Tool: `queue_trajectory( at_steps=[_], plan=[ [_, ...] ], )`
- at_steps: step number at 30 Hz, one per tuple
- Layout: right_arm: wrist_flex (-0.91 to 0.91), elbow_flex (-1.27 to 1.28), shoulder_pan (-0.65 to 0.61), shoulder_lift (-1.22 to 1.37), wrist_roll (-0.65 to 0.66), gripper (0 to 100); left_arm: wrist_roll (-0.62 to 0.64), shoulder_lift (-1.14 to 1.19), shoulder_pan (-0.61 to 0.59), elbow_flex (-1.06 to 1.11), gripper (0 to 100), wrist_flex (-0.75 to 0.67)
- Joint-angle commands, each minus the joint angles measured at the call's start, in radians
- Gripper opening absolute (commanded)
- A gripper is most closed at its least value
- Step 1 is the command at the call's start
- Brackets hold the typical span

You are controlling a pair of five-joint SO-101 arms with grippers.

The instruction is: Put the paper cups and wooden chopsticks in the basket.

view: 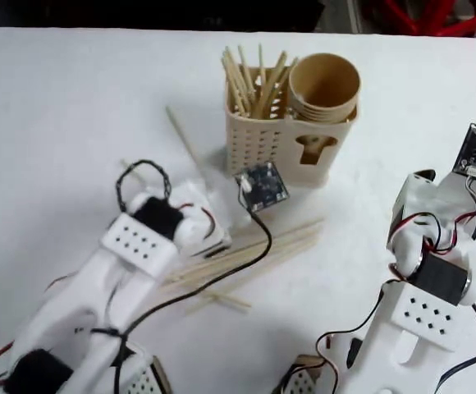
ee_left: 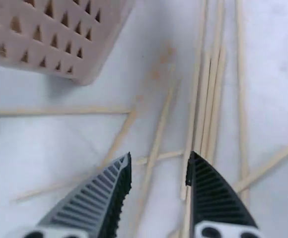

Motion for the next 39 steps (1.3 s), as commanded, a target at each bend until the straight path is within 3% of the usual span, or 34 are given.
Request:
queue_trajectory(
  at_steps=[1, 13, 20, 23, 30, 39],
  plan=[
    [-0.019, -0.005, -0.030, -0.012, 0.000, 20.1, -0.006, 0.114, 0.039, -0.008, 19, -0.040],
    [-0.027, 0.003, -0.030, -0.012, 0.002, 20.1, -0.005, 0.527, 0.038, -0.189, 18, -0.020],
    [-0.039, 0.006, -0.030, -0.012, 0.002, 20.1, -0.005, 0.641, 0.039, -0.299, 8, 0.044],
    [-0.039, 0.006, -0.028, -0.012, 0.002, 20.1, -0.008, 0.644, 0.056, -0.304, 2, 0.058],
    [-0.039, 0.006, -0.027, -0.012, 0.002, 20.1, -0.005, 0.624, 0.120, -0.298, 2, 0.107],
    [-0.039, 0.006, -0.027, -0.012, 0.002, 20.1, 0.052, 0.372, 0.113, -0.292, 2, 0.222]
  ],
)
